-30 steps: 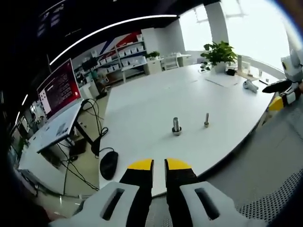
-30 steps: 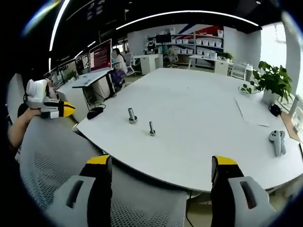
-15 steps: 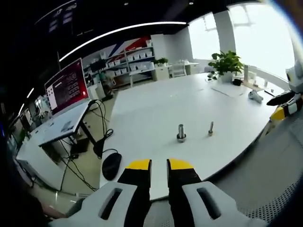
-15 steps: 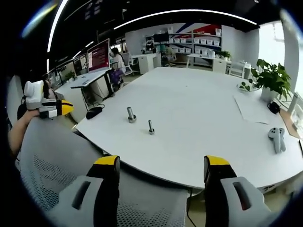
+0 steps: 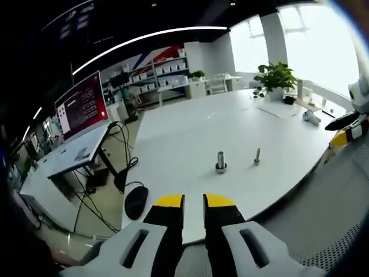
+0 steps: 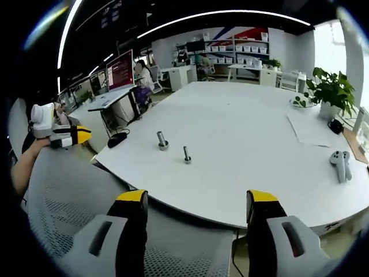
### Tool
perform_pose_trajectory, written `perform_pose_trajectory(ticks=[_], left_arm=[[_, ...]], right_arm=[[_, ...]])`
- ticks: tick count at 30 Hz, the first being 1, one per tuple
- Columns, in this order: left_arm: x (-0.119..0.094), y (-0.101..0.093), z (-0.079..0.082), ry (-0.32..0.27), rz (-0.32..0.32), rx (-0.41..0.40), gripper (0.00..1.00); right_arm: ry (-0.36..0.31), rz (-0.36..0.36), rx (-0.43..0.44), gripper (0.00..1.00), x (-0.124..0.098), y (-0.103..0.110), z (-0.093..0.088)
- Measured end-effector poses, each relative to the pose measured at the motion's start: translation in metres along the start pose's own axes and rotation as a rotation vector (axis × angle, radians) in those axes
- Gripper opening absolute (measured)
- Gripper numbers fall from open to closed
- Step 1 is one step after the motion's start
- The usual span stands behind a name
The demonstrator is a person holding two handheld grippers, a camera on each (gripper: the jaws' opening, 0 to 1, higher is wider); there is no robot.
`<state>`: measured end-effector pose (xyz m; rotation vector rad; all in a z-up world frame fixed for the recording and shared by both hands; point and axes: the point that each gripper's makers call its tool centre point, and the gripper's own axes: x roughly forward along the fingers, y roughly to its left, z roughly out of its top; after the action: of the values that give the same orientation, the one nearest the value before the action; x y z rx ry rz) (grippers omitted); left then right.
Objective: Place the washer onto the threaded stud by aligning its center hole with the stud, sliding it down to the base, and recovering from edge contact or off-axis alignment until the washer reaches the visible bottom stop.
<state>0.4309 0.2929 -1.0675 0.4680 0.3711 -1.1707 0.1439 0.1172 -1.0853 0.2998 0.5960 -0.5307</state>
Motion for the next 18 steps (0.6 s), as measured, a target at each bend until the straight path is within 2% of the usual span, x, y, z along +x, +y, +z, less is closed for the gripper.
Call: perform_pose_trajectory(ticks=[6, 12, 15, 18], left_arm=[[0.001, 0.002, 0.0012, -0.005, 0.005, -0.006, 0.1], [0.0011, 0.002, -0.0031, 0.023, 0.007, -0.025, 0.1], [0.0005, 0.0043, -0.0012, 0.008, 0.014, -0.033, 0.1], [0.0002, 0.0026, -0.0029, 0.022, 0.009, -0.032, 0.1]], right_arm=[[0.001, 0.003, 0.0, 0.7, -0.0002, 0.0007, -0.0001], [0.0, 0.01, 0.012, 0.7, -0.0005, 0.0021, -0.0001], [0.005, 0.017, 0.012, 0.68, -0.0001, 0.0035, -0.0007], [0.004, 0.023, 0.011, 0.66, 0.0017, 0.0017, -0.0007]])
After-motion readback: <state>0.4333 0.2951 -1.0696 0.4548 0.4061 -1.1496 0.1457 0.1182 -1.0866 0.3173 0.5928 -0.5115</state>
